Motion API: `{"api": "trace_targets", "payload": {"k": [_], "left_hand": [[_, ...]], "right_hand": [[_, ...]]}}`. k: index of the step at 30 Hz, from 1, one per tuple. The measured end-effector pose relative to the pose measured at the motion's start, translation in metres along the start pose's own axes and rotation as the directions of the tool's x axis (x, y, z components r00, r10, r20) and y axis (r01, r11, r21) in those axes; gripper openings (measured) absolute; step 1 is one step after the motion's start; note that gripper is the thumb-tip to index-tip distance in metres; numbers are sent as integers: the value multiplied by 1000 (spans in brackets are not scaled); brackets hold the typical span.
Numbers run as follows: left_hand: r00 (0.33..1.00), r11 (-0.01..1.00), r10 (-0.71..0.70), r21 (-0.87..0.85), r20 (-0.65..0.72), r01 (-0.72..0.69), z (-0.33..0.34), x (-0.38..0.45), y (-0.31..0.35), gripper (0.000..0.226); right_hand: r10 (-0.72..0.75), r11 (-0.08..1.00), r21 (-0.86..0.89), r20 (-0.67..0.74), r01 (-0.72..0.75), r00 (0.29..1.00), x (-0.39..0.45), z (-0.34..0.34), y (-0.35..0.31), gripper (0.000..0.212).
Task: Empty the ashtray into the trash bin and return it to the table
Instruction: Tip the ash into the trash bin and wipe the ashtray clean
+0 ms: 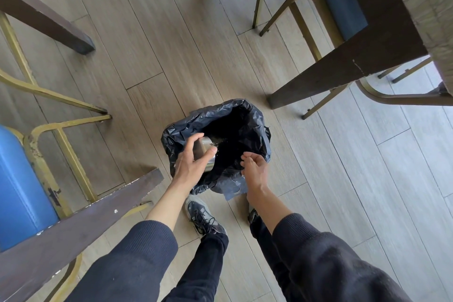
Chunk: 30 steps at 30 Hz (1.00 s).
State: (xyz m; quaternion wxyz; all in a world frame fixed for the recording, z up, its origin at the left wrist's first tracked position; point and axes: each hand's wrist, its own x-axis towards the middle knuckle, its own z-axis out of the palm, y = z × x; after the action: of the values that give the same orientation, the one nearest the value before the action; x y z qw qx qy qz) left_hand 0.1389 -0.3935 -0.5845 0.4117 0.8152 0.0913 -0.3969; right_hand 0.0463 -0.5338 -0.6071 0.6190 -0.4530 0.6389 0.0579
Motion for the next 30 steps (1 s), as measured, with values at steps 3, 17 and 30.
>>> {"api": "trace_targets", "payload": {"k": [3,17,30], "left_hand": [[1000,1000,-10,1,-20,10,3,3,-2,46],[994,995,-74,-66,-78,69,8,0,-7,50],[984,975,31,221,-177,9,18,-4,-7,58]], "right_hand": [[-5,1000,0,3,5,1000,1,0,0,24],[2,1000,-6,11,-2,1000,-3,2,1,26],[13,1000,-26,12,-13,1000,-4,0,3,24]]}}
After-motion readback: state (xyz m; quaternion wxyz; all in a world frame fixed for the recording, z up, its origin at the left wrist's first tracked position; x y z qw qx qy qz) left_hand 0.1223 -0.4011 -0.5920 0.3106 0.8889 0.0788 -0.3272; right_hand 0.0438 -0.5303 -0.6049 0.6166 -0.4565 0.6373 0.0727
